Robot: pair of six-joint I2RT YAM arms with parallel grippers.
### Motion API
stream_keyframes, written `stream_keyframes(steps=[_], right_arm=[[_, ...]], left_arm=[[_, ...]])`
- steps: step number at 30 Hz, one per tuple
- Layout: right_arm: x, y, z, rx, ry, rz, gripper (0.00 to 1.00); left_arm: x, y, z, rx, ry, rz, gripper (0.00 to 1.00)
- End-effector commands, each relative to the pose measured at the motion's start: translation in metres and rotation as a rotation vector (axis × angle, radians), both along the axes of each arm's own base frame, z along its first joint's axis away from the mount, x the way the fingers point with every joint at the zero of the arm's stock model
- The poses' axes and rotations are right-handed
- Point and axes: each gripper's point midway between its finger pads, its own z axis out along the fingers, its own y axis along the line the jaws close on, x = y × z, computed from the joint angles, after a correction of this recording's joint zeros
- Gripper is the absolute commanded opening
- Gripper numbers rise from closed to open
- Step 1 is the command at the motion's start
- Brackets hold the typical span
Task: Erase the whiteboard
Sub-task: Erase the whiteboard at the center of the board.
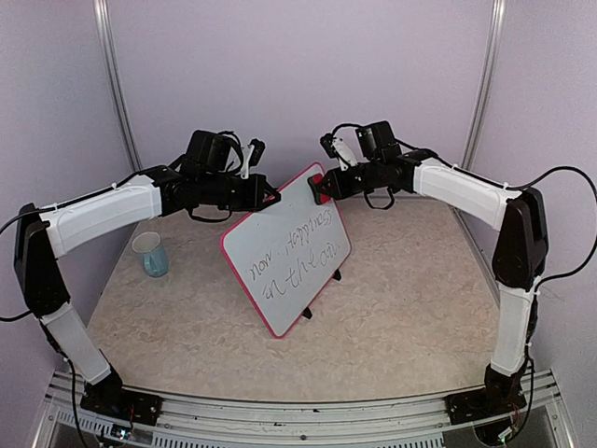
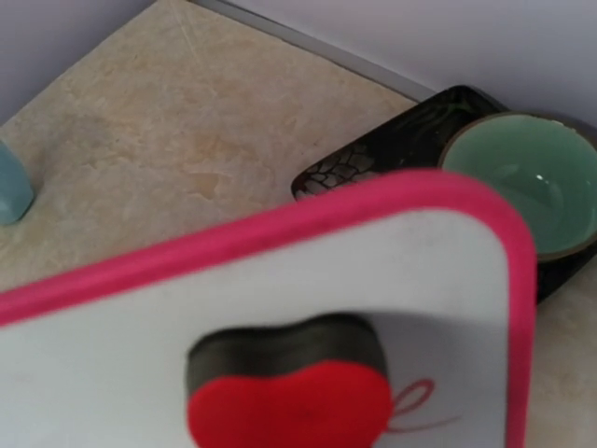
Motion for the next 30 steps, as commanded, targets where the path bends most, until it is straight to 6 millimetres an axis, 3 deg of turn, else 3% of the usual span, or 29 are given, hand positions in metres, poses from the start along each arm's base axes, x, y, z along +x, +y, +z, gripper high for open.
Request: stream_keyframes(steps=[1, 8, 25, 30], right_arm=[[-0.008, -0.007, -0.047, -0.045, 0.074, 0.002, 0.00], [-0.021, -0.017, -0.063, -0.047, 0.094, -0.005, 0.00], [0.016, -0.008, -0.007, -0.016, -0.002, -0.038, 0.00], [0.017, -0.012, -0.016, -0.040, 0.009, -0.050, 0.00]], left_arm=[[-0.038, -0.023, -0.017, 0.009, 0.049, -0.167, 0.00], [-0.037, -0.025, -0.019, 0.007, 0.051, -0.172, 0.00], [-0.037, -0.026, -0.022, 0.009, 0.057, -0.173, 0.00], [-0.038, -0.026, -0.021, 0.006, 0.057, -0.174, 0.00]])
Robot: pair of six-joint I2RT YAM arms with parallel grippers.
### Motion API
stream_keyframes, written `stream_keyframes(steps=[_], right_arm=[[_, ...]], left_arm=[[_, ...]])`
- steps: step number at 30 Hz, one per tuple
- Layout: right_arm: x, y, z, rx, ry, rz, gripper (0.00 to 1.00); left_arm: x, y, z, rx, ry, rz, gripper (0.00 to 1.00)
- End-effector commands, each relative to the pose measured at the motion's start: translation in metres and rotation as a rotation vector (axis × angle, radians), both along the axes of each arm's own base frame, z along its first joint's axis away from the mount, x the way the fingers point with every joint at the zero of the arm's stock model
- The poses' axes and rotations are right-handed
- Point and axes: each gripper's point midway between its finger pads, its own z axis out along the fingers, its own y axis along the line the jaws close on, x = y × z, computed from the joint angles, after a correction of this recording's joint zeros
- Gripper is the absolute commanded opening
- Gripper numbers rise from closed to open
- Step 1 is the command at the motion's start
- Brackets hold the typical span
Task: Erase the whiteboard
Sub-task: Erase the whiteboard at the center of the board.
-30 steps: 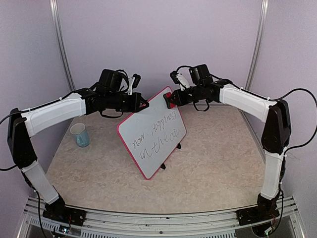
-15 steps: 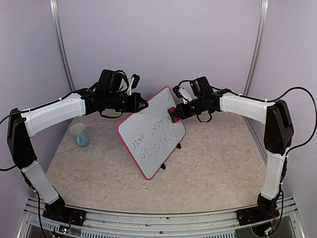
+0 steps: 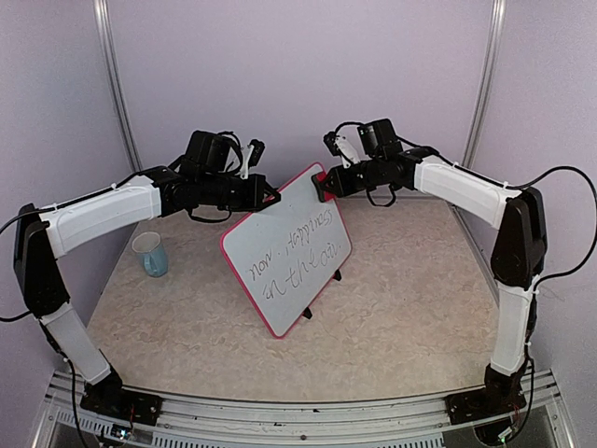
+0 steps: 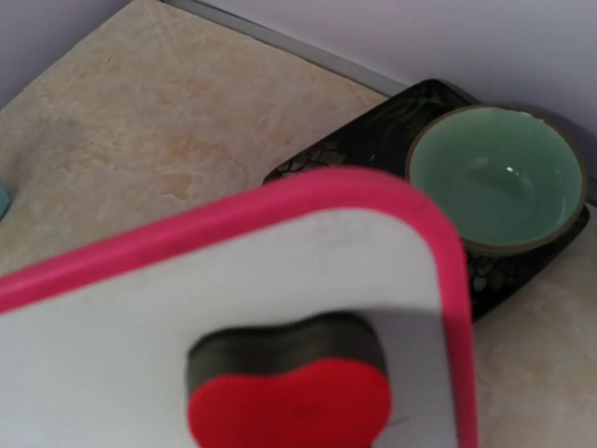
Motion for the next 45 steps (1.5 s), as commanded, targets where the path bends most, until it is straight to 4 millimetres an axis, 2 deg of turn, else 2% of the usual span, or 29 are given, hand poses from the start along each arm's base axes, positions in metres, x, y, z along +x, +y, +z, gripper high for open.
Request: stream_keyframes(steps=[1, 5, 7, 11, 13, 22, 28, 31, 35, 38, 42, 45], right_arm=[[0.007, -0.004, -0.022, -0.037, 0.020, -0.014, 0.00], [-0.003, -0.013, -0.054, -0.064, 0.067, -0.020, 0.00], [-0.009, -0.018, -0.063, -0.065, 0.080, -0.023, 0.00], [-0.012, -0.024, -0.071, -0.060, 0.092, -0.030, 0.00], [-0.010, -0.023, -0.068, -0.059, 0.087, -0.026, 0.00], [0.015, -0.008, -0.023, -0.033, 0.016, -0.020, 0.00], [0.024, -0.002, -0.014, -0.031, 0.005, -0.018, 0.00], [0.021, -0.004, -0.026, -0.041, 0.021, -0.017, 0.00], [0.009, -0.013, -0.058, -0.071, 0.070, -0.023, 0.00], [-0.002, -0.019, -0.073, -0.073, 0.093, -0.026, 0.00], [-0.009, -0.023, -0.080, -0.068, 0.106, -0.027, 0.00], [-0.006, -0.022, -0.074, -0.066, 0.096, -0.026, 0.00]], left_arm=[[-0.038, -0.027, -0.021, 0.013, 0.052, -0.176, 0.00], [-0.038, -0.025, -0.020, 0.013, 0.049, -0.174, 0.00], [-0.039, -0.025, -0.020, 0.012, 0.049, -0.176, 0.00], [-0.038, -0.026, -0.021, 0.012, 0.052, -0.178, 0.00], [-0.038, -0.027, -0.022, 0.011, 0.053, -0.179, 0.00], [-0.038, -0.027, -0.024, 0.016, 0.059, -0.177, 0.00], [-0.038, -0.027, -0.024, 0.016, 0.059, -0.179, 0.00], [-0.038, -0.027, -0.024, 0.018, 0.058, -0.179, 0.00], [-0.038, -0.026, -0.023, 0.017, 0.056, -0.178, 0.00], [-0.038, -0.026, -0.023, 0.015, 0.054, -0.181, 0.00], [-0.038, -0.027, -0.022, 0.012, 0.055, -0.182, 0.00], [-0.037, -0.027, -0.023, 0.012, 0.057, -0.182, 0.00]])
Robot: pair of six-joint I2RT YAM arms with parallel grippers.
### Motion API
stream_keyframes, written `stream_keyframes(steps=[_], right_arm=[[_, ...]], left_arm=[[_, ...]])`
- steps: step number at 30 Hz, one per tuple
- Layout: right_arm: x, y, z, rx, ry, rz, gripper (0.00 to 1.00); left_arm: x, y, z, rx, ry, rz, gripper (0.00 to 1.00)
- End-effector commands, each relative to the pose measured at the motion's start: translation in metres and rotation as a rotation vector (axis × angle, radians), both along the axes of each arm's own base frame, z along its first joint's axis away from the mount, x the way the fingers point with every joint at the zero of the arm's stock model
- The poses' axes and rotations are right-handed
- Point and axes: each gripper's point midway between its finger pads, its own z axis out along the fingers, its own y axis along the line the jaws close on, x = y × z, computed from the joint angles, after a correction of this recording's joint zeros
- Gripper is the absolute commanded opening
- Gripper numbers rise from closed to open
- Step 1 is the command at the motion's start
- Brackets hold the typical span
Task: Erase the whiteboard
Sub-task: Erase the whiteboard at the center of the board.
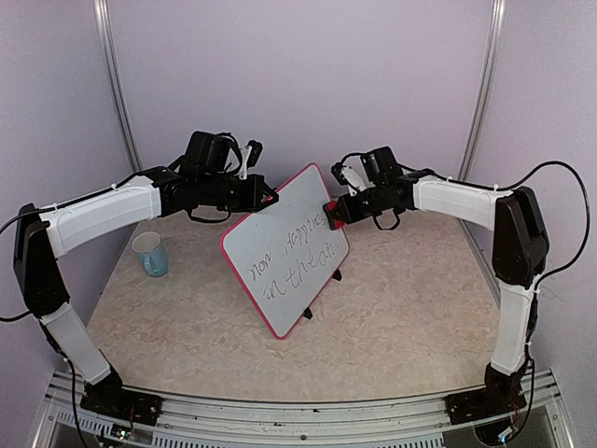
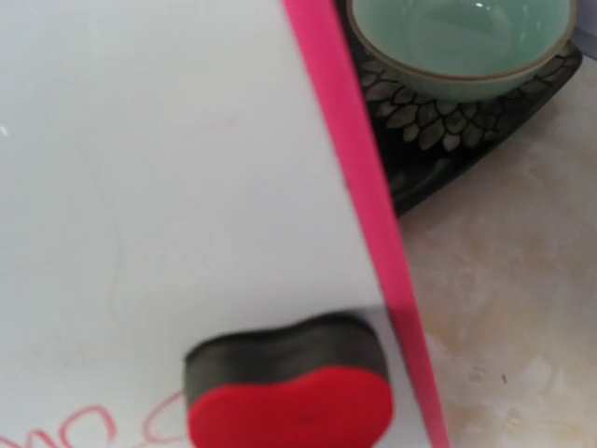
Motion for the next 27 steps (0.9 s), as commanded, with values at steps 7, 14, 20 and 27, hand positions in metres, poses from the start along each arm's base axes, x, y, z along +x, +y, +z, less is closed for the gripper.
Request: stream_keyframes(steps=[7, 14, 20, 27], right_arm=[[0.013, 0.021, 0.052, 0.073, -0.074, 0.040, 0.00], [0.006, 0.024, 0.080, 0.118, -0.116, 0.052, 0.00], [-0.015, 0.044, 0.066, 0.115, -0.094, 0.100, 0.00], [-0.060, 0.088, 0.072, 0.130, -0.151, 0.223, 0.00]], left_arm=[[-0.039, -0.031, -0.021, 0.010, 0.050, -0.203, 0.00], [-0.035, -0.027, -0.022, 0.011, 0.052, -0.187, 0.00], [-0.034, -0.028, -0.020, -0.001, 0.050, -0.182, 0.00], [-0.034, -0.027, -0.021, -0.001, 0.053, -0.176, 0.00]])
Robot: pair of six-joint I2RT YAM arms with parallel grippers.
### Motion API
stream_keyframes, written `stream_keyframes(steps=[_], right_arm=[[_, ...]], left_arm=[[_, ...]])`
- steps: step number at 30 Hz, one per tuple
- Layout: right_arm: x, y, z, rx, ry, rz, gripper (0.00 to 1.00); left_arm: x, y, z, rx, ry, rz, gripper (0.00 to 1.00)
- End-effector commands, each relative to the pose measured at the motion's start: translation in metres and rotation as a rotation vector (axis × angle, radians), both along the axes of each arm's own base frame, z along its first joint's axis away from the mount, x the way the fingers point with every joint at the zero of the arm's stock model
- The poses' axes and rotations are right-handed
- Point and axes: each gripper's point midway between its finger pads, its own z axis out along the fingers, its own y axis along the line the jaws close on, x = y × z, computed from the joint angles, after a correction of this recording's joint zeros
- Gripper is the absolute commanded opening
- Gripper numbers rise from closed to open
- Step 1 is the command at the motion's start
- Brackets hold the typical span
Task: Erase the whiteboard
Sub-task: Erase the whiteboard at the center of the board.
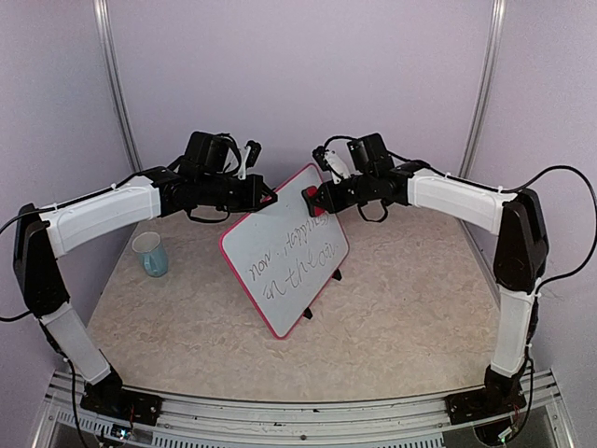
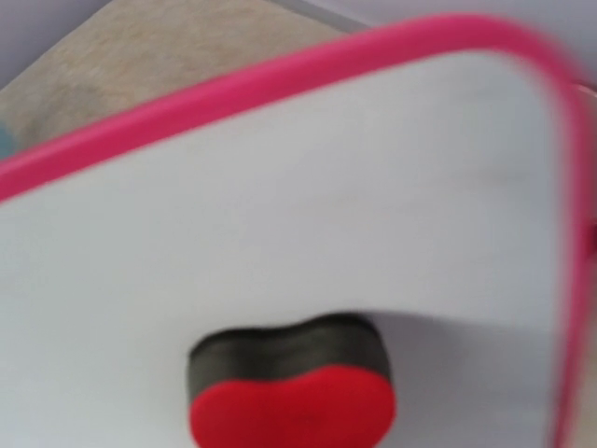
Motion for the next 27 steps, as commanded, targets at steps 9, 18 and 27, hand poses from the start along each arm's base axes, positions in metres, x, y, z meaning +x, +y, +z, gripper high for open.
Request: stream_keyframes(steps=[9, 18, 27], right_arm=[[-0.103, 0.080, 0.014, 0.104, -0.104, 0.257, 0.00], [-0.144, 0.110, 0.009, 0.135, -0.136, 0.356, 0.00], [-0.188, 0.138, 0.002, 0.139, -0.161, 0.478, 0.00]], left_arm=[[-0.034, -0.030, -0.021, -0.006, 0.048, -0.173, 0.00], [-0.034, -0.028, -0.021, -0.007, 0.047, -0.168, 0.00], [-0.034, -0.027, -0.022, -0.004, 0.046, -0.165, 0.00]])
